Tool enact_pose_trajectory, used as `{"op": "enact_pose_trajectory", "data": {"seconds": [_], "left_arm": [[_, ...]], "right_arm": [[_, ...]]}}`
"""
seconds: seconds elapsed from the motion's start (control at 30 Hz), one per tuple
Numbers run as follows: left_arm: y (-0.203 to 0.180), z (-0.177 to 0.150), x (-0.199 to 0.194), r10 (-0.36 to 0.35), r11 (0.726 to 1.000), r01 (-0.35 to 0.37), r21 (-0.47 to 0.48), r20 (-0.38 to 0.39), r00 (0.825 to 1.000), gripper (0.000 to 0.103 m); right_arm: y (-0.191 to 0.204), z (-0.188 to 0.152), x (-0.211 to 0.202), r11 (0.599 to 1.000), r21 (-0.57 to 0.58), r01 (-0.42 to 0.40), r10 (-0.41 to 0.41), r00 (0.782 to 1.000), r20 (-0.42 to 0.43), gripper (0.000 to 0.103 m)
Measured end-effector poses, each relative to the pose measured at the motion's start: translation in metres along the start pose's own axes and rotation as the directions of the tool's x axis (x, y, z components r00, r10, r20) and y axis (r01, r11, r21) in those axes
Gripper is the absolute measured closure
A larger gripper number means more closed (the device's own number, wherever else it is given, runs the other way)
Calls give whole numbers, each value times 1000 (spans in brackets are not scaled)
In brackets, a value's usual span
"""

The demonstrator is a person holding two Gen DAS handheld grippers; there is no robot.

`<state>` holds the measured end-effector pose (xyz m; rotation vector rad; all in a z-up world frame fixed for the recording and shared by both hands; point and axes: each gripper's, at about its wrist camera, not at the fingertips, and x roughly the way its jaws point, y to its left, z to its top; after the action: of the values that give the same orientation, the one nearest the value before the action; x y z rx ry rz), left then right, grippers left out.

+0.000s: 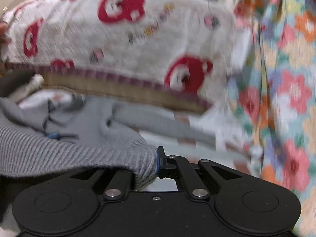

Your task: Fold clothes

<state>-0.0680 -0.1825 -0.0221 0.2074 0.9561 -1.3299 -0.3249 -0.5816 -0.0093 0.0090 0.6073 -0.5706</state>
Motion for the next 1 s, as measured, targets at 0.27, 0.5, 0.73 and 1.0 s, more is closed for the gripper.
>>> {"op": "enact_pose_trajectory", "data": {"seconds": [0.27, 0.5, 0.73, 1.0], "left_arm": [[17, -11, 3, 46, 998, -47, -40, -32, 998, 47], [23, -6, 60, 84, 996, -82, 20, -136, 987, 47], [15, 6, 114, 153, 982, -122, 145, -222, 963, 46], [6, 10, 128, 344, 932, -306, 196, -201, 917, 46]], "right_arm": [[-34, -37, 52, 980, 196, -38, 89, 962, -259, 88], [-34, -27, 40, 989, 146, -11, 29, 992, -123, 83], [-38, -55, 57, 976, 208, -58, 137, 911, -389, 55], [-20, -52, 8, 921, 308, -238, 348, 859, -376, 49]]}}
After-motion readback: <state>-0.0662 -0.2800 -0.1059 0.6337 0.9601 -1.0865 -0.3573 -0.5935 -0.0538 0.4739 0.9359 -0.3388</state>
